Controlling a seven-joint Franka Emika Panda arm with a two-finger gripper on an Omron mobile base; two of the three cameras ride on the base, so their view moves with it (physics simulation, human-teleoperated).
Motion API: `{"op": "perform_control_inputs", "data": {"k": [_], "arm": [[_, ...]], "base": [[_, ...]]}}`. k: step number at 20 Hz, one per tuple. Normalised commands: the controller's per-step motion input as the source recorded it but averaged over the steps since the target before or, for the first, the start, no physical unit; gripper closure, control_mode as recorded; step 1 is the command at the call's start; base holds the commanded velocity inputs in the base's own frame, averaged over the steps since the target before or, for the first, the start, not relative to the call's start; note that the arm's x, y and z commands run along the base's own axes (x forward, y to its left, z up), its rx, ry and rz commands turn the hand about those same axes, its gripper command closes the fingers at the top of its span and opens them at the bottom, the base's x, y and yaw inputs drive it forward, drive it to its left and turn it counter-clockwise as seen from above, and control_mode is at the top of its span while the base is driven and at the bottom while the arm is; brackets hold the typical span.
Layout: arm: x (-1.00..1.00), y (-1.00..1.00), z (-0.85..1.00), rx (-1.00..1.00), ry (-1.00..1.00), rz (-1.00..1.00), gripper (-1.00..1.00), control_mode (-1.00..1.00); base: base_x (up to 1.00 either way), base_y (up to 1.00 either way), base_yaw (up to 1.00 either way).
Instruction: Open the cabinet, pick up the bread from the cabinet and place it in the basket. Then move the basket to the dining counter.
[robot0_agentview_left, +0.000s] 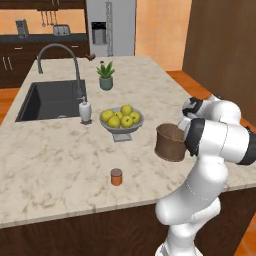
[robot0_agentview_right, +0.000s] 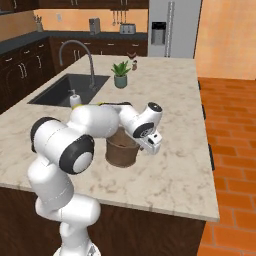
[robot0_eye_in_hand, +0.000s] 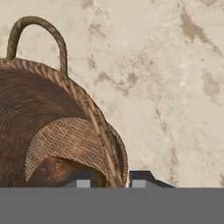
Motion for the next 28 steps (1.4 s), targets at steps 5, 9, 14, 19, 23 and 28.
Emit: {"op": "perform_control_inputs", "data": {"k": [5,9,14,19,23,28], "arm": [[-0.33,0.29,0.42,0.0,-0.1,0.0,-1.0,-1.0],[-0.88,0.25,0.32,0.08,-0.18,0.0,-1.0,-1.0],[-1.0,0.31,0.58,0.22,-0.37,0.01,-1.0,-1.0],[-1.0,0.42,0.74,0.21,-0.34,0.07,-1.0,-1.0],[-1.0,0.11,1.0,0.04,-0.18,0.07,-1.0,-1.0],[-1.0,0.18,0.99,0.2,-0.01,0.09,-1.0,-1.0]], "base": [[0.0,0.0,0.0],[0.0,0.0,0.0],[0.0,0.0,0.0],[0.0,0.0,0.0],[0.0,0.0,0.0],[0.0,0.0,0.0]]}}
